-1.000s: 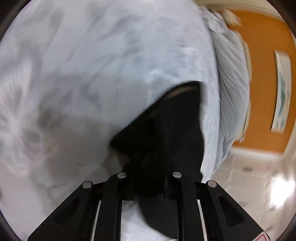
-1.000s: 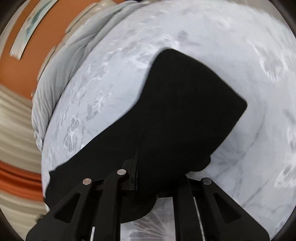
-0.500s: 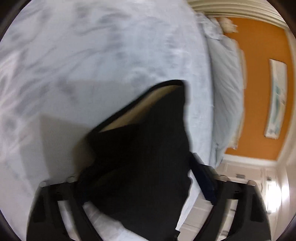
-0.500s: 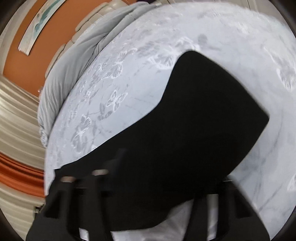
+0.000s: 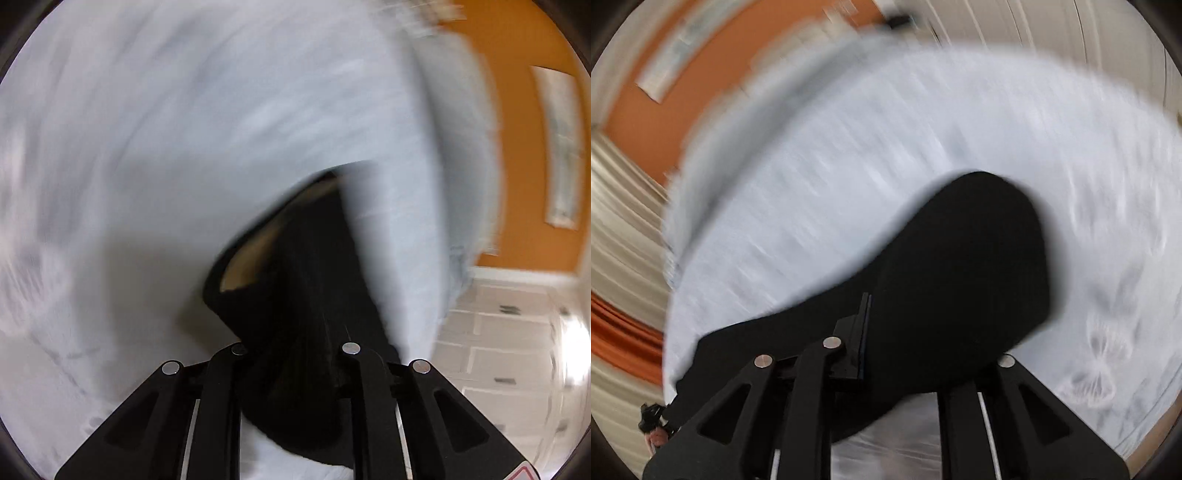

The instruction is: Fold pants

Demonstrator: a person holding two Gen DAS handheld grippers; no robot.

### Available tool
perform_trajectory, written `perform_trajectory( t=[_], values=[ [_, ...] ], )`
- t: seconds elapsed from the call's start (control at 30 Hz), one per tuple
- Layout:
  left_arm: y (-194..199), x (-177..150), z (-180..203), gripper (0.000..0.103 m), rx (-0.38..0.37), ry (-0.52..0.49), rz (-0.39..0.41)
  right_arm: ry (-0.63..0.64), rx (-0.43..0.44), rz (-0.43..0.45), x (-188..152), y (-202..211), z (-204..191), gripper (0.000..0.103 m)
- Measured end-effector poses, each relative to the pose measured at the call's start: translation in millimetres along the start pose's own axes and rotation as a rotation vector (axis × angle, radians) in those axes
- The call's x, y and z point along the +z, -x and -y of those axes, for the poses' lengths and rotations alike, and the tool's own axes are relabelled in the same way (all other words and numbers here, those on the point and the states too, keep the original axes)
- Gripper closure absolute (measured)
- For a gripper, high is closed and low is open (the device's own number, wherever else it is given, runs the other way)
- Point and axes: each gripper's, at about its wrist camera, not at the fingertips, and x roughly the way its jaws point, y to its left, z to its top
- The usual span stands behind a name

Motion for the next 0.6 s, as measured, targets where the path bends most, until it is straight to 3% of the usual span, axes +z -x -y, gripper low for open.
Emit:
perform_trajectory(
  t=[0.03, 0.13, 0.17, 0.23, 0.3, 0.37, 0.4, 0.53, 0.6],
  values=[
    [1.0, -0.4, -0.3, 0.086, -0.001, -0.013, 0.008, 0.000, 0.008, -0.029, -5.9, -9.3, 6.2, 0.088],
    [4.8, -2.1, 21.2, 0.084, 0.082, -0.162, 0.051, -0.047, 0.099, -0.001, -3.0, 1.4, 12.3, 0.080],
    [0.7, 0.4, 18.9, 0.083, 0.086, -0.155, 0.052, -0.077, 0.137, 0.018, -0.4, 4.3, 15.1, 0.077],
    [-3.3, 3.5, 12.5, 0.082, 0.072, -0.111, 0.045, -0.121, 0.214, 0.026, 3.6, -0.7, 20.4, 0.056],
    [1.5, -4.7, 5.7, 0.082, 0.045, -0.069, 0.044, -0.160, 0.236, 0.009, 9.0, -12.4, 19.3, 0.050],
    [1.8, -8.7, 10.3, 0.085, 0.056, -0.085, 0.061, -0.108, 0.188, 0.050, 19.0, -11.9, 10.3, 0.063],
    [6.2, -12.1, 9.1, 0.088, 0.056, -0.094, 0.073, -0.056, 0.161, 0.090, 25.1, -2.8, 0.8, 0.091],
    [32.9, -21.9, 38.2, 0.090, -0.029, -0.184, 0.184, 0.123, 0.284, 0.335, 30.8, 81.6, -59.9, 0.091],
    [55.3, -32.8, 64.7, 0.090, -0.030, -0.299, 0.236, 0.238, 0.263, 0.373, 26.5, 104.9, -85.8, 0.091]
  ],
)
